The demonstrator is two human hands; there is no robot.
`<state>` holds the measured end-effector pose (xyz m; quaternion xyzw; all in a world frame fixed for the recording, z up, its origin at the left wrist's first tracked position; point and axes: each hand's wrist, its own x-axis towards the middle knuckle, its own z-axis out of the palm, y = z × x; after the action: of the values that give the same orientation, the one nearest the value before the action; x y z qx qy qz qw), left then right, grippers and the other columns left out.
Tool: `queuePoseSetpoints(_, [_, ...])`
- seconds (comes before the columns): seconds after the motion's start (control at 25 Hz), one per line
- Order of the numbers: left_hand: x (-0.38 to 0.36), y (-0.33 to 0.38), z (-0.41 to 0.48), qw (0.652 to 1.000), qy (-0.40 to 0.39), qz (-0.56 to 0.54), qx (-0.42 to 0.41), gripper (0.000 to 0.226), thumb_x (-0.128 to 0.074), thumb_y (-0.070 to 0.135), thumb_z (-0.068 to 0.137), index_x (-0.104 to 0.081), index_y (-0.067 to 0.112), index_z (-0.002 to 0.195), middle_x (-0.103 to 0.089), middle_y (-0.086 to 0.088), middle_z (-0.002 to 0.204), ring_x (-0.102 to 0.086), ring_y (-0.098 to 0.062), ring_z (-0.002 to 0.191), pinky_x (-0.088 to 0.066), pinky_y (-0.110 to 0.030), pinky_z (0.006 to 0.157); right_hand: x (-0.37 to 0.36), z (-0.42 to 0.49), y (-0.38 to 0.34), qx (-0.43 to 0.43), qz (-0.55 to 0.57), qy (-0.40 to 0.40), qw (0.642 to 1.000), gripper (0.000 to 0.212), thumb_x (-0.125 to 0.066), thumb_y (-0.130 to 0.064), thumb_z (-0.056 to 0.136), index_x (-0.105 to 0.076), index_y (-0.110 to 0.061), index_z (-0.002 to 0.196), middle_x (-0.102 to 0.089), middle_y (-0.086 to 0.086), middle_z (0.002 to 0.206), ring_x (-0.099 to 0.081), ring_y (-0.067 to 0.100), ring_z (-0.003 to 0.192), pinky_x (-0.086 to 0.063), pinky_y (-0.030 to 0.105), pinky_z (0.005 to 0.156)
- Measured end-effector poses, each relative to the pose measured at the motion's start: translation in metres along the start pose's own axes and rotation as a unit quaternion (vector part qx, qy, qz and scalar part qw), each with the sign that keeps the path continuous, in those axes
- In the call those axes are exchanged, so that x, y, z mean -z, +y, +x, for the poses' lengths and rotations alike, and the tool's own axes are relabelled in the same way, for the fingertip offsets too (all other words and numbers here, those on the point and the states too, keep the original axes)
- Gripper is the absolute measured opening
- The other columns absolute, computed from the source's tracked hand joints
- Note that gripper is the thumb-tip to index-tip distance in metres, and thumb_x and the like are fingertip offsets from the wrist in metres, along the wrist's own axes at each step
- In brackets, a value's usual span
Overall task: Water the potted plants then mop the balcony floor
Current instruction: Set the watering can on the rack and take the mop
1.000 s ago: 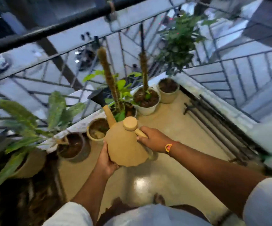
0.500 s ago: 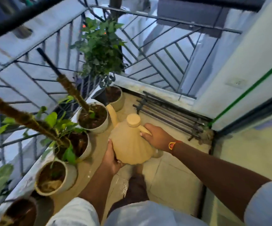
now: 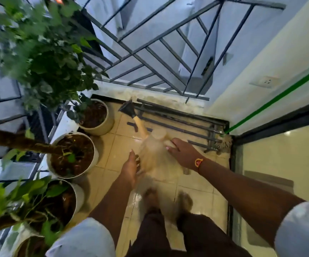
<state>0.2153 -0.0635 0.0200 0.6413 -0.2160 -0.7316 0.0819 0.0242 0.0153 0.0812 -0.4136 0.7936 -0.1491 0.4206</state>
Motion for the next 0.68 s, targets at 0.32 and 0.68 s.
queuePoseSetpoints(0.32, [-0.066,0.047,0.158,0.999,-0.034,0.032,-0.013,0.06,-0.025,0.06,0.108,-0.057,0.017,0.136,-0.058,-0.004,0.139,-0.048,-0.026,0.138,-0.033,-0.044,0.118,-0.005,0.195,0.065,0.029,-0.02,-0.014,0.999,0.033,-0.052,-0.033,0.104,-0.055,-0.009,0.127,-0.065,0.017,0.119,-0.06,0.034,0.108,-0.03,0.029,0.072])
queuePoseSetpoints(0.68, [-0.127,0.076,0.333,0.995,-0.036,0.07,-0.057,0.063,-0.028,0.064,0.106,-0.043,0.024,0.153,-0.05,0.003,0.149,-0.04,-0.018,0.146,-0.034,-0.043,0.112,-0.024,0.388,0.15,0.074,0.003,-0.026,0.997,0.035,-0.055,-0.031,0.103,-0.056,-0.009,0.13,-0.065,0.016,0.121,-0.06,0.032,0.109,-0.031,0.027,0.073])
